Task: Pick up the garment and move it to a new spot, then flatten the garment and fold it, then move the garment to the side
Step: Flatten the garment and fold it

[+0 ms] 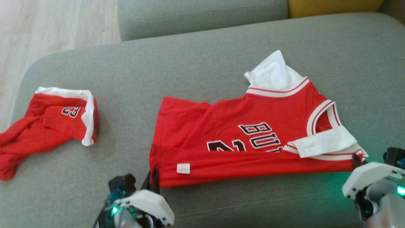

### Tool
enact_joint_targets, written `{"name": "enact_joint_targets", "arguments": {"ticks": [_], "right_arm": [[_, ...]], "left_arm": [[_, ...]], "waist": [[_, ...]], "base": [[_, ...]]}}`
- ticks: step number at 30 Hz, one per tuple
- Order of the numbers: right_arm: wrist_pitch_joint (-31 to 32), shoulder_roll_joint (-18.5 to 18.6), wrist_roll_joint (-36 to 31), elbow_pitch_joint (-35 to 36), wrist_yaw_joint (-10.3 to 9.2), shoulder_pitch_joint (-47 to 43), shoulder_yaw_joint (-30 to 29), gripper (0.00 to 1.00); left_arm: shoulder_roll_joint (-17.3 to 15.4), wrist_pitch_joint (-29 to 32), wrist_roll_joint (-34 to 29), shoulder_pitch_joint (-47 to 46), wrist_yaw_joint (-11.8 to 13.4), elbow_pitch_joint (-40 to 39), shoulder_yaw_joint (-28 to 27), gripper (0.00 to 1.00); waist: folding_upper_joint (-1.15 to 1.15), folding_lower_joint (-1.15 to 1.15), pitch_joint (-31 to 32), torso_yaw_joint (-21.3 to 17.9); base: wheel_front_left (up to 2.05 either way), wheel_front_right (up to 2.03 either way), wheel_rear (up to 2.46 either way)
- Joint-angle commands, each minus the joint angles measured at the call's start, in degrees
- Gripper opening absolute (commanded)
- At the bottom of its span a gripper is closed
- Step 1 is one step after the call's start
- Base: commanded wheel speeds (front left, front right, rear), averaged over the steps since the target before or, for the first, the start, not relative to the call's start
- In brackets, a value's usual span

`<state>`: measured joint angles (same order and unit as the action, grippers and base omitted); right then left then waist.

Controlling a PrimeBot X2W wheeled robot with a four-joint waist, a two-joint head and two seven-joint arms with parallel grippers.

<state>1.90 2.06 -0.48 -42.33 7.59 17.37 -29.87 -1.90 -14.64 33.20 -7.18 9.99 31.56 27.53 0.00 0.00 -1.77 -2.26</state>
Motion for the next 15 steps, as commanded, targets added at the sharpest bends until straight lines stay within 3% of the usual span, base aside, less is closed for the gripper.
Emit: {"name": "enact_joint_targets", "arguments": {"ticks": [1,2,3,4,5,15], "right_arm": [[0.2,0.8,0.3,2.8,-0.10,0.9,0.7,0.00],[0.5,0.8,0.4,3.2,-0.10,0.6,0.8,0.00],[0.7,0.8,0.5,3.7,-0.10,0.4,0.9,0.00],[0.3,0.8,0.4,4.3,-0.10,0.2,1.1,0.43],[0.2,0.8,0.7,4.7,-0.10,0.2,1.3,1.00],[-4.4,0.8,5.1,14.5,-0.10,-0.9,9.1,1.00]], "left_arm": [[-1.0,-0.4,0.6,-1.4,0.0,-1.1,-1.3,0.00],[-1.0,-0.4,1.0,-1.2,0.0,-0.9,-0.5,0.00],[-1.0,-0.4,1.4,-1.1,0.1,-0.6,0.2,0.19],[-1.0,-0.4,1.5,-1.3,0.4,-0.4,0.7,0.79],[-1.0,-0.4,1.6,-1.4,0.7,-0.5,0.9,1.00],[-1.0,-0.4,-2.9,-1.2,1.7,-9.6,-6.3,1.00]], "waist": [[0.00,0.00,0.3,-0.3],[0.00,0.00,0.3,-0.4],[0.00,0.00,0.4,-0.5],[0.00,0.00,0.4,-0.5],[0.00,0.00,0.4,-0.5],[0.00,0.00,1.3,-0.8]], "base": [[0.00,0.00,0.00],[0.00,0.00,0.00],[0.00,0.00,0.00],[0.00,0.00,0.00],[0.00,0.00,0.00],[0.00,0.00,0.00]]}}
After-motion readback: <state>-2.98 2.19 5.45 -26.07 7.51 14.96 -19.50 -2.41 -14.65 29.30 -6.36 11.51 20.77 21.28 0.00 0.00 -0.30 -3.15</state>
